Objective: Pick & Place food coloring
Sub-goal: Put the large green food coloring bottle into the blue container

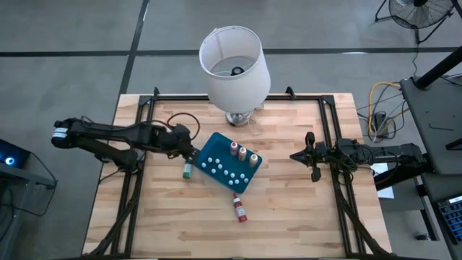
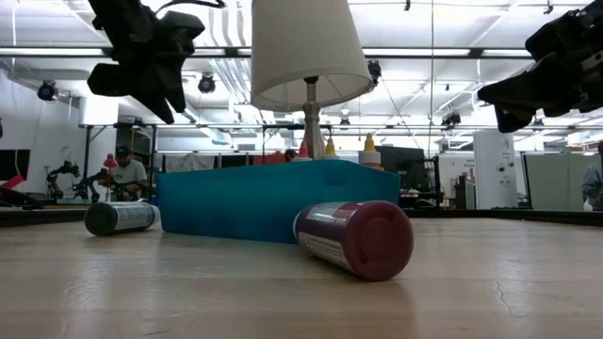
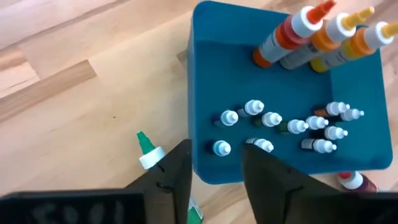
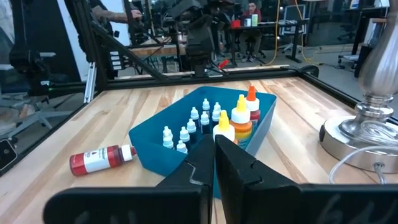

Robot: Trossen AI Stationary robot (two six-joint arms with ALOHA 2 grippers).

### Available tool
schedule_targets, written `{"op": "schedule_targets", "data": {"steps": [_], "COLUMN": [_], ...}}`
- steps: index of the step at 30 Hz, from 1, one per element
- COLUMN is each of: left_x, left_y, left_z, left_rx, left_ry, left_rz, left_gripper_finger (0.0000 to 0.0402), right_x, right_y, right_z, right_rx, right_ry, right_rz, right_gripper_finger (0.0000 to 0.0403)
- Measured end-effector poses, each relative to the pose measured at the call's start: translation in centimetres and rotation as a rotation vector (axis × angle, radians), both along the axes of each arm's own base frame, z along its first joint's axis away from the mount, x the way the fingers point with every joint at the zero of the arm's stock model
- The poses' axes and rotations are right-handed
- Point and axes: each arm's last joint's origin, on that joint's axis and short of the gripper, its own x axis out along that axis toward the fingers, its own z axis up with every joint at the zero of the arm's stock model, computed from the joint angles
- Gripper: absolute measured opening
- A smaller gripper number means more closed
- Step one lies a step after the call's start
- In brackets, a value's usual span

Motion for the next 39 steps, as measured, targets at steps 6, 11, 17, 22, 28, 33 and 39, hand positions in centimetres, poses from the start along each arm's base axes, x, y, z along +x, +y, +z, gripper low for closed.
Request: {"op": "schedule_targets", "data": {"steps": [6, 11, 17, 22, 28, 33, 39], "left_x": [-0.1, -0.3, -0.4, -0.4, 0.6, 1.7, 2.7], "left_y": [0.4, 1.0, 2.4, 3.4, 4.1, 4.3, 4.4], "left_z": [0.0, -0.1, -0.3, -1.4, -3.0, -4.5, -6.3], "left_rx": [-0.039, -0.1, -0.16, -0.231, -0.241, -0.266, -0.299], "left_ry": [-0.015, -0.013, -0.001, 0.11, 0.202, 0.272, 0.35], "left_rz": [0.061, 0.173, 0.24, 0.265, 0.262, 0.264, 0.269], "left_gripper_finger": [0.017, 0.0202, 0.0203, 0.0203, 0.0203, 0.0203, 0.0204], "right_x": [0.0, 0.0, 0.0, 0.0, 0.0, 0.0, 0.0], "right_y": [0.0, 0.0, 0.0, 0.0, 0.0, 0.0, 0.0], "right_z": [0.0, 0.0, 0.0, 0.0, 0.0, 0.0, 0.0], "right_rx": [0.0, 0.0, 0.0, 0.0, 0.0, 0.0, 0.0], "right_ry": [0.0, 0.0, 0.0, 0.0, 0.0, 0.0, 0.0], "right_rz": [0.0, 0.0, -0.001, 0.0, -0.001, 0.0, 0.0], "right_gripper_finger": [0.0008, 0.0008, 0.0009, 0.0008, 0.0008, 0.0008, 0.0008]}}
